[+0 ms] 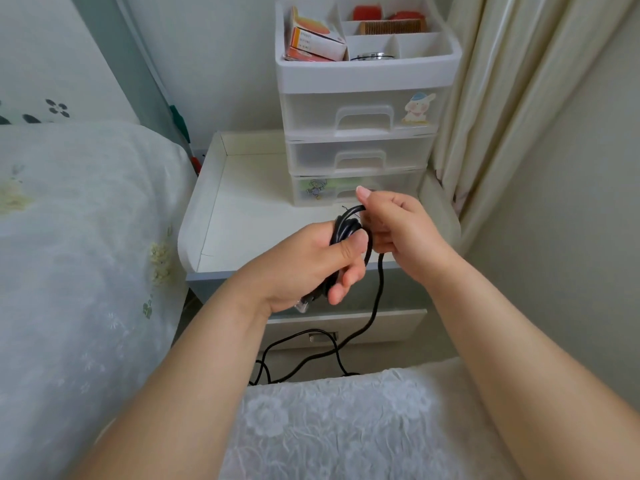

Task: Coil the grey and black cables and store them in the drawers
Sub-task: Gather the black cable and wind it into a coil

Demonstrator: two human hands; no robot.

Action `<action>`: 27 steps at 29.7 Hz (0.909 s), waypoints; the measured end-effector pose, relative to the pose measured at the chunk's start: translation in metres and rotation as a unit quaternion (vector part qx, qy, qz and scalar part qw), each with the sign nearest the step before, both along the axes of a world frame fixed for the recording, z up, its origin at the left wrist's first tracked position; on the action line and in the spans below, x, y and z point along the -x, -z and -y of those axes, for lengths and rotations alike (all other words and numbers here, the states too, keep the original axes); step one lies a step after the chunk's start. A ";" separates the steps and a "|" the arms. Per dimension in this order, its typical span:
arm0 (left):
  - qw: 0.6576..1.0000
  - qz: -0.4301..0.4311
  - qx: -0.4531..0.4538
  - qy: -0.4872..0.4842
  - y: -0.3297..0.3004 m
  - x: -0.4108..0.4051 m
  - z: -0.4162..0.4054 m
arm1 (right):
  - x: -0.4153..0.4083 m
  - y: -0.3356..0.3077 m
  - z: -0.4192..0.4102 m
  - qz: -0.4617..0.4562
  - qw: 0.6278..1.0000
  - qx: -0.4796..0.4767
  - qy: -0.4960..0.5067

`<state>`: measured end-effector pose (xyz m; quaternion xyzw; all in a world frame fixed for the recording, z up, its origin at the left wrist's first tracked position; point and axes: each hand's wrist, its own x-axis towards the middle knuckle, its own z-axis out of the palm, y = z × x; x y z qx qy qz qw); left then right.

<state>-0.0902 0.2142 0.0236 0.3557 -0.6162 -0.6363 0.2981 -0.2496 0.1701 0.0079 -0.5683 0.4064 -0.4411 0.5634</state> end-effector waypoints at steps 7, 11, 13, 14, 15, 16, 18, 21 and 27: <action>0.993 -0.112 -0.036 0.023 -0.003 0.000 -0.006 | -0.012 0.003 0.004 -0.035 0.999 -0.032 0.017; 0.969 -0.221 -0.112 0.014 -0.008 -0.002 0.000 | -0.018 0.012 0.009 0.016 0.996 -0.086 -0.036; 0.956 -0.261 -0.134 -0.008 -0.008 -0.004 0.003 | -0.021 0.020 0.010 0.041 0.992 -0.104 -0.052; 0.948 -0.283 -0.142 -0.020 -0.009 -0.005 0.005 | -0.022 0.024 0.009 0.038 0.993 -0.102 -0.054; 0.941 -0.306 -0.143 -0.035 -0.010 -0.007 0.006 | -0.024 0.027 0.007 0.022 0.994 -0.090 -0.058; 0.933 -0.327 -0.136 -0.056 -0.012 -0.009 0.007 | -0.026 0.032 0.004 -0.010 0.994 -0.080 -0.068; 0.914 -0.370 -0.115 -0.124 -0.018 -0.017 0.013 | -0.031 0.043 -0.002 -0.121 0.983 -0.089 -0.109; 0.858 -0.443 -0.089 -0.244 -0.025 -0.036 0.022 | -0.035 0.069 -0.013 -0.205 0.944 -0.168 -0.197; 0.781 -0.503 -0.067 -0.363 -0.024 -0.059 0.028 | -0.042 0.057 -0.004 -0.035 0.982 -0.154 0.099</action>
